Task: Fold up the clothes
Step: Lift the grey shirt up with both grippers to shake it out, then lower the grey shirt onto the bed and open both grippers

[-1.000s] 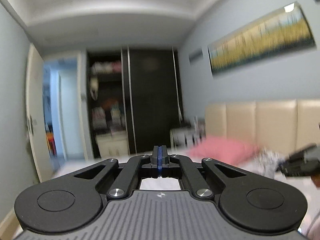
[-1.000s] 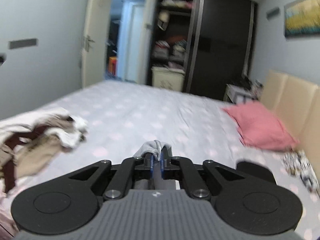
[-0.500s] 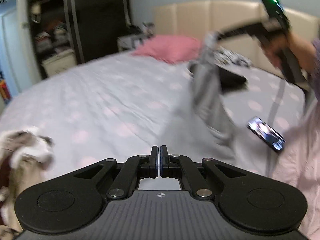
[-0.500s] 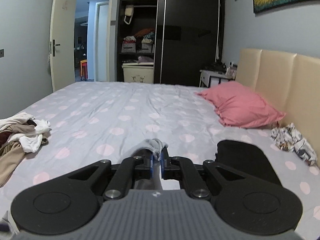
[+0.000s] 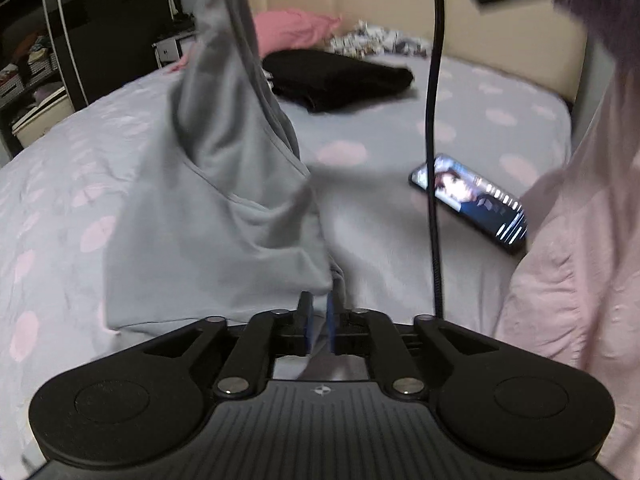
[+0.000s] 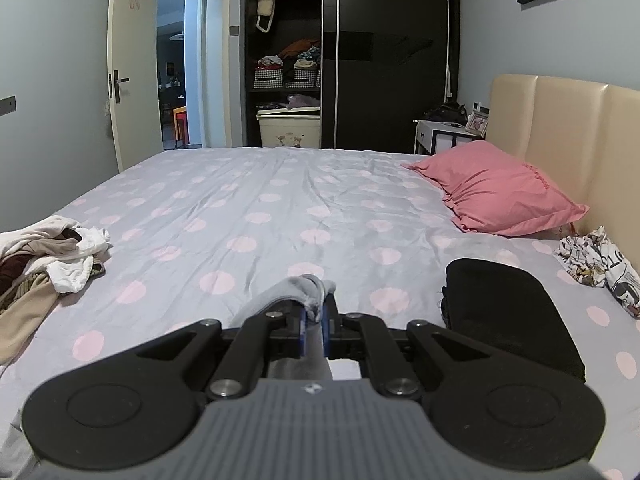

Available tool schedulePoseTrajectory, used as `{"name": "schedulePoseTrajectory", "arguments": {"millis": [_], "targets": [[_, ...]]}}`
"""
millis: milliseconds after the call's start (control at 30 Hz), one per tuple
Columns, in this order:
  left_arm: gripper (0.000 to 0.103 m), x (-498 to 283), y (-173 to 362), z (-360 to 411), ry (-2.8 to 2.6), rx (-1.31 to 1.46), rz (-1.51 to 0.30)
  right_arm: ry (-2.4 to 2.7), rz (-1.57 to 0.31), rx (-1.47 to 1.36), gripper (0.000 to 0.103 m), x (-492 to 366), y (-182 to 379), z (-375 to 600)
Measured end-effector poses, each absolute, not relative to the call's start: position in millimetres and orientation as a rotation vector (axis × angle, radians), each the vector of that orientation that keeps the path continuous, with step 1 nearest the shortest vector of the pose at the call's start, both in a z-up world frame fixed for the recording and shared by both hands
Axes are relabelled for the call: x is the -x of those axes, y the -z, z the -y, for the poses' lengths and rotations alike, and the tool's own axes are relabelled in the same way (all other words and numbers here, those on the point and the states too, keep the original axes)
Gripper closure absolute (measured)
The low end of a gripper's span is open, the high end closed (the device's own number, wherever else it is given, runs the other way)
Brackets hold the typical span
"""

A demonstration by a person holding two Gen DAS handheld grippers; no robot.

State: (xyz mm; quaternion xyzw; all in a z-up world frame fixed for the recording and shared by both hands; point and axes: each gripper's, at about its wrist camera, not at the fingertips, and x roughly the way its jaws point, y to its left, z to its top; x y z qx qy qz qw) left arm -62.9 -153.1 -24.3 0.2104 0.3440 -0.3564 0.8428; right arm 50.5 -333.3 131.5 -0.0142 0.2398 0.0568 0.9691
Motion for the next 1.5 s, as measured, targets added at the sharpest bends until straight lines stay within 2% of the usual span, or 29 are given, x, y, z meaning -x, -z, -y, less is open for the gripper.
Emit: {"name": "schedulePoseTrajectory", "arguments": {"millis": [133,200,367,400,600,967,1233,1367,1400,1500], "targets": [[0.071,65,38,169,0.722,-0.523,-0.690,-0.119,-0.487,0.025,0.094,-49,-131,336],[0.065,66,43,174,0.707,-0.554,-0.669,-0.119,-0.486,0.022,0.094,-48,-132,336],[0.065,60,39,162,0.660,-0.517,-0.679,-0.102,-0.483,0.008,0.094,-46,-133,339],[0.067,59,37,159,0.651,-0.507,-0.682,-0.096,-0.483,0.006,0.094,-46,-133,340],[0.098,51,29,142,0.599,-0.446,-0.700,-0.053,-0.482,-0.014,0.094,-45,-132,346],[0.101,33,-36,65,0.489,-0.184,-0.675,-0.042,-0.483,-0.032,0.094,-39,-134,340],[0.101,12,-92,-28,0.408,-0.018,-0.701,-0.227,-0.597,-0.034,0.093,-55,-116,313],[0.101,9,-106,-74,0.312,0.015,-0.709,-0.317,-0.652,0.021,0.092,-68,-99,280],[0.101,7,-106,-83,0.284,0.010,-0.711,-0.334,-0.661,0.034,0.089,-70,-95,272],[0.101,-5,-93,-105,0.214,0.013,-0.755,-0.398,-0.689,0.066,0.088,-73,-84,250]]}}
